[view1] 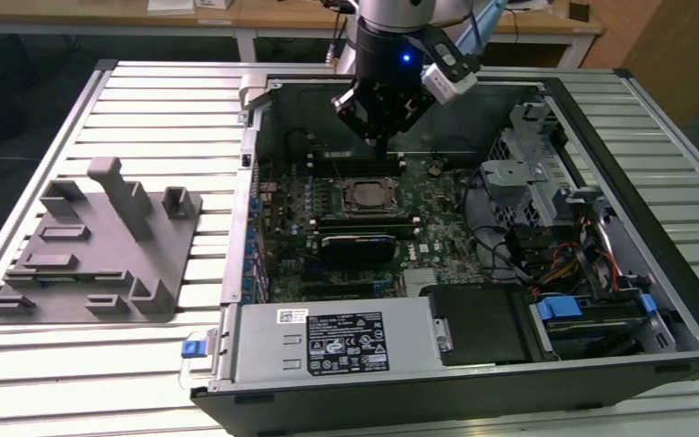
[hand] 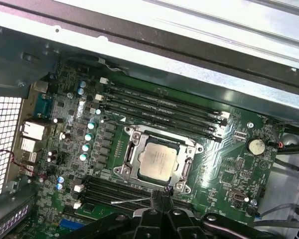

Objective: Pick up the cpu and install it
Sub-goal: 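Close the cpu cover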

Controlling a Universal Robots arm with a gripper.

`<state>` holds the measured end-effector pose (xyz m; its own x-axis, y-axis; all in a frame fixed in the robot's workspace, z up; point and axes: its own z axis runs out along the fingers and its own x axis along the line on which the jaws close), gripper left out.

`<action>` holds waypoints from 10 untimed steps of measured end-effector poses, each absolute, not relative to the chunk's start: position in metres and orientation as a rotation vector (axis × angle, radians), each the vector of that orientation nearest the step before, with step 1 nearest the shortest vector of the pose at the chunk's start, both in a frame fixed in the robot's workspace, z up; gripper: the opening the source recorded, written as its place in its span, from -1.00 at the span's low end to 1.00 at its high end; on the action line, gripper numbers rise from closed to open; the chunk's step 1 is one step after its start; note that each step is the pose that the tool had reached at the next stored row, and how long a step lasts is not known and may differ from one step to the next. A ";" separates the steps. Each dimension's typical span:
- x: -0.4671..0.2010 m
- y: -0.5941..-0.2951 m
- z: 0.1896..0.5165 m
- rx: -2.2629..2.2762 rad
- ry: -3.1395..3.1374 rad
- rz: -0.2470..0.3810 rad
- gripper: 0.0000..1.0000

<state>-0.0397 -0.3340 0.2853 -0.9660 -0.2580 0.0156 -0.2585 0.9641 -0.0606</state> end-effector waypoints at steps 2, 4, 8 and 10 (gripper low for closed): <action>-0.040 -0.334 0.285 0.408 -3.106 0.097 -0.79; -0.040 -0.336 0.285 0.409 -3.107 0.091 -0.79; -0.040 -0.338 0.283 0.406 -3.112 0.046 -0.79; -0.040 -0.338 0.281 0.385 -3.115 0.035 -0.79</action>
<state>-0.0397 -0.3380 0.2814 -0.9698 -0.2437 0.0052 -0.2437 0.9696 -0.0221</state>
